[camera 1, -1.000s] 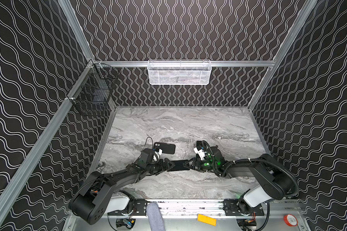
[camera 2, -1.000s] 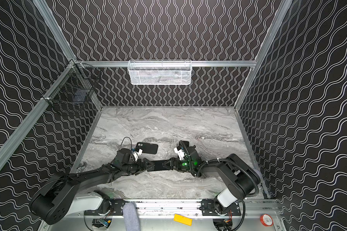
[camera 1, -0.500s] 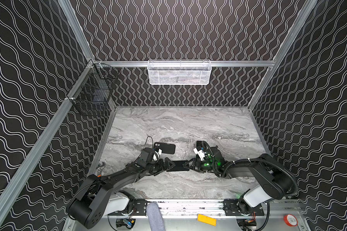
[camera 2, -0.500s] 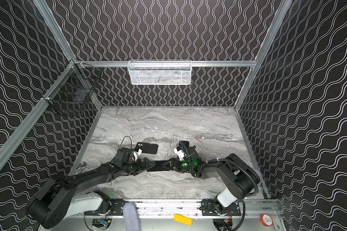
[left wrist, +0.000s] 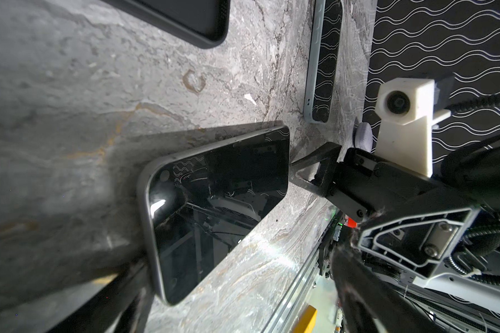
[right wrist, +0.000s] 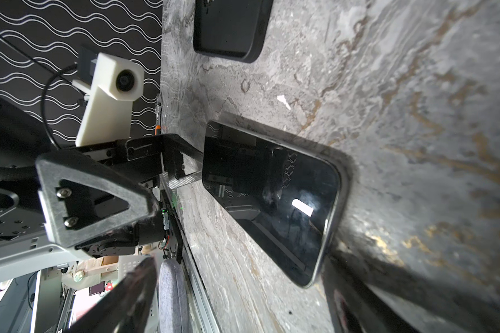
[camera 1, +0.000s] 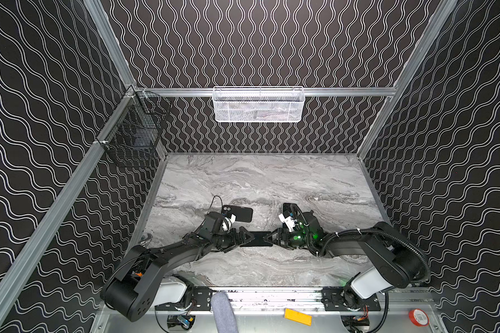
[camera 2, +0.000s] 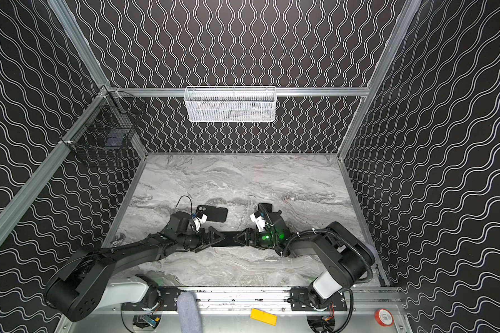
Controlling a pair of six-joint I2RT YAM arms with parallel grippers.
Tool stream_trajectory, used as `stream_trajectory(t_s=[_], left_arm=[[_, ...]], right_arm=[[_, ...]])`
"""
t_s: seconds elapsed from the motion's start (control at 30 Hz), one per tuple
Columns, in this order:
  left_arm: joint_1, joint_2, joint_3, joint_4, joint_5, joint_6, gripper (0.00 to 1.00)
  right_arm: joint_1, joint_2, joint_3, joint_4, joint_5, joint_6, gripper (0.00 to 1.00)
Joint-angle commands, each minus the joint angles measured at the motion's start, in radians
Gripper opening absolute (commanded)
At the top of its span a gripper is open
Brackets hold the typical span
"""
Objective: Put the phone into the phone case
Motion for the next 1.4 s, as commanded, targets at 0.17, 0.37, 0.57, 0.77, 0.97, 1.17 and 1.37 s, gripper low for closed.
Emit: stream_trajectory(t_s=[0.17, 0.37, 0.57, 0.77, 0.97, 1.17, 1.37], left_arm=[[-0.001, -0.044, -0.042, -0.087, -0.053, -0.089, 0.93], [0.000, -0.088, -0.046, -0.074, -0.039, -0.115, 0.82], [-0.002, -0.094, -0.058, -0.021, -0.029, -0.149, 0.75], [-0.001, -0.078, -0.063, -0.018, -0.037, -0.142, 0.78], [-0.001, -0.062, -0.072, 0.026, -0.029, -0.161, 0.79], [-0.002, -0.088, -0.072, 0.020, -0.042, -0.167, 0.67], [-0.001, -0.112, -0.078, 0.033, -0.050, -0.182, 0.50]], right_arm=[[0.011, 0.009, -0.004, -0.143, 0.041, 0.020, 0.92], [0.011, 0.003, -0.009, -0.138, 0.044, 0.022, 0.92], [0.018, 0.014, -0.017, -0.111, 0.041, 0.038, 0.92], [0.028, 0.021, -0.009, -0.111, 0.041, 0.040, 0.92], [0.036, 0.027, 0.000, -0.110, 0.044, 0.043, 0.92], [0.047, 0.032, 0.001, -0.099, 0.049, 0.053, 0.92], [0.056, 0.041, -0.001, -0.077, 0.052, 0.065, 0.92]])
